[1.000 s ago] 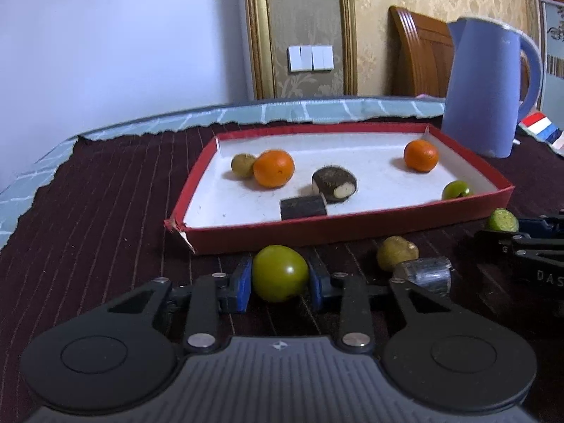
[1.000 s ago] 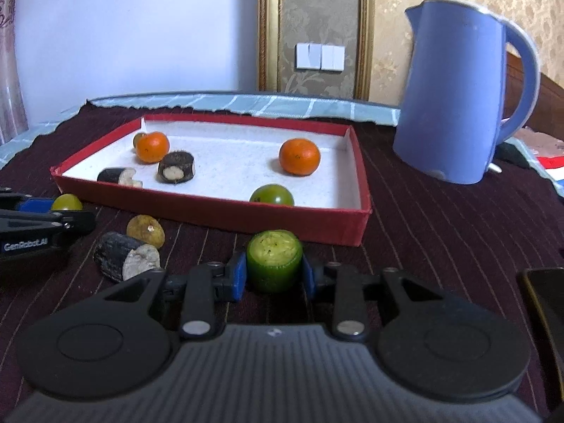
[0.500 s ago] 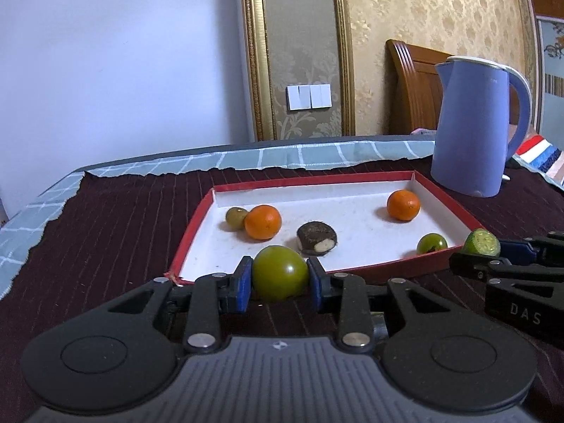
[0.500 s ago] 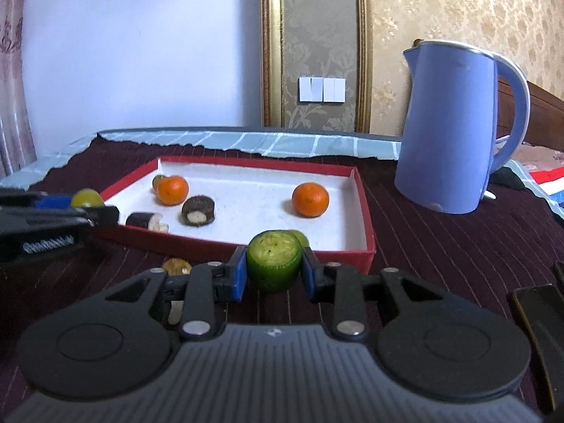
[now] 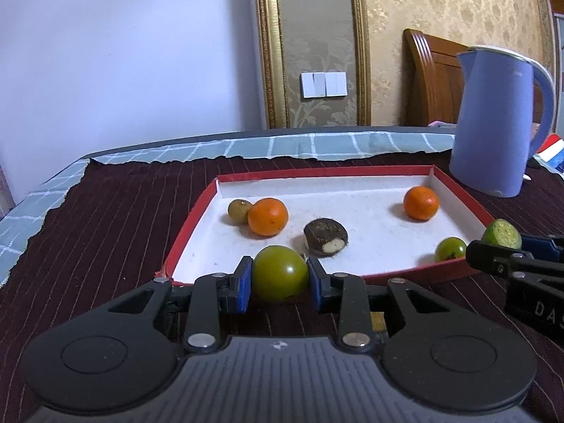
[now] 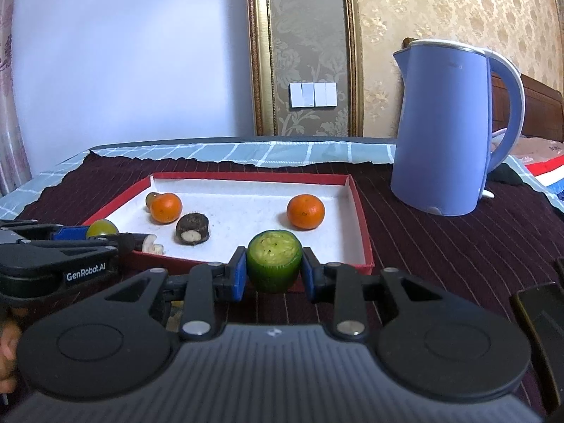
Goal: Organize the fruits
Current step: 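Carry the green tomato-like fruit and green lime over the tray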
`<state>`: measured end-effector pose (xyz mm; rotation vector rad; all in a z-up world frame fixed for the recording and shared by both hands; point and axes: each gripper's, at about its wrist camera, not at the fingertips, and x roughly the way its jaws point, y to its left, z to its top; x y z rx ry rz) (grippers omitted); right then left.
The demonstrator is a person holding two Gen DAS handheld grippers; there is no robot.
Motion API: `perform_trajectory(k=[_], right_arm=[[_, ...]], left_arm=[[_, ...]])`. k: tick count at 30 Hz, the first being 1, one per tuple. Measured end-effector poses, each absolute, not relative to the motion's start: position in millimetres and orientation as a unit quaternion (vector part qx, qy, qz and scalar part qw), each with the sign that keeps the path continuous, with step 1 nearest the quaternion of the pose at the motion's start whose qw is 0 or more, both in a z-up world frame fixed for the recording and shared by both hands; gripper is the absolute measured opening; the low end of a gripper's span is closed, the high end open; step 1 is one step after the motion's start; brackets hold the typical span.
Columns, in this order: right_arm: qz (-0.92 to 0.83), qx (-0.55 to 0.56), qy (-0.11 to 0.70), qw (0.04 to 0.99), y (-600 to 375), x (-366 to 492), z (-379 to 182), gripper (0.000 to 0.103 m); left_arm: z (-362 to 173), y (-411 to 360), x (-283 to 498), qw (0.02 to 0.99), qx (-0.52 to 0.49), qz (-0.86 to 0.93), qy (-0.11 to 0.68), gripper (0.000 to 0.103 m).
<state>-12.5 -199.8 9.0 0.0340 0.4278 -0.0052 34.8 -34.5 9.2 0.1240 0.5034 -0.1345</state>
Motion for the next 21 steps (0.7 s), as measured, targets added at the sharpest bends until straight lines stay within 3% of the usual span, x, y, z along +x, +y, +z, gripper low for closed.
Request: perform_trajectory(k=[21], right_arm=[[0.003, 0.015, 0.213, 0.977, -193.7, 2.8, 12.0, 0.03]], left_arm=[[9.3, -41.0, 47.2, 0.964, 0.07, -0.06, 0.251, 0.032]])
